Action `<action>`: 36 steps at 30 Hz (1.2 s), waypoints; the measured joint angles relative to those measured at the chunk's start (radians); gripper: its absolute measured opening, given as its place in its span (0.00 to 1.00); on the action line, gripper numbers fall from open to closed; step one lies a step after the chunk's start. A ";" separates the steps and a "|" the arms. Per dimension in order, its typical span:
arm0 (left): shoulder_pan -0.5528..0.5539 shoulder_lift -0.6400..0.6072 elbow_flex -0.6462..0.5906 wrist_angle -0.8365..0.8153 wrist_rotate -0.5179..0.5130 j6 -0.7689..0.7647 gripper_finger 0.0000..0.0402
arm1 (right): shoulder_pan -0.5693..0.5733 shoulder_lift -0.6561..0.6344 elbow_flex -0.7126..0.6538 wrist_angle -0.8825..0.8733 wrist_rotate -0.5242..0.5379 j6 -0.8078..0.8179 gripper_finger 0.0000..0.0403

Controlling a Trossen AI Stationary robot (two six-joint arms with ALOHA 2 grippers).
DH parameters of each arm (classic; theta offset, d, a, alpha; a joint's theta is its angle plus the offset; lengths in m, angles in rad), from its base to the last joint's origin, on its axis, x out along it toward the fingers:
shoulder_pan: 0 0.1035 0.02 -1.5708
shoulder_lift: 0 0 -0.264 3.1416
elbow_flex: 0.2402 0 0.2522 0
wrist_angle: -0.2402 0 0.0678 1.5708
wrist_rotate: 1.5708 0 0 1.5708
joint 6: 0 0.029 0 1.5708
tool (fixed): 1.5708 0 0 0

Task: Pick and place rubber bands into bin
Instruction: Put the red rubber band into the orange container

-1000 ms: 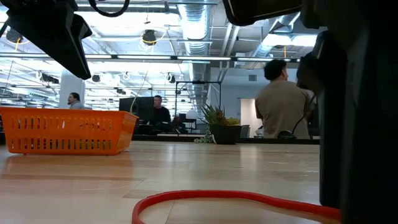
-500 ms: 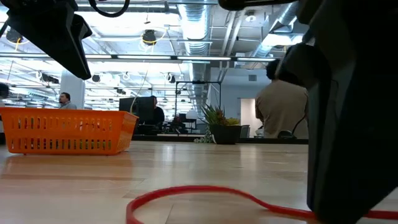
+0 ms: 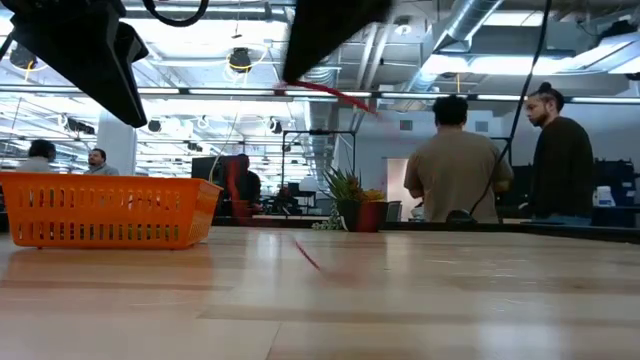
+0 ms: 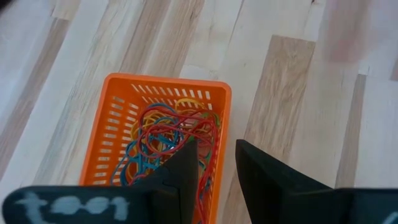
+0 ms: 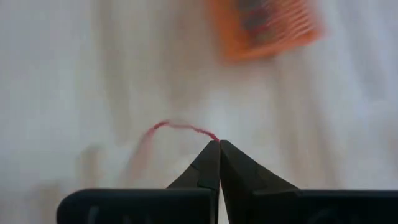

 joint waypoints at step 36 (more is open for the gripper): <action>0.023 -0.001 0.000 -0.008 0.045 -0.030 0.24 | -0.267 -0.002 -0.001 0.573 -0.244 -0.720 0.00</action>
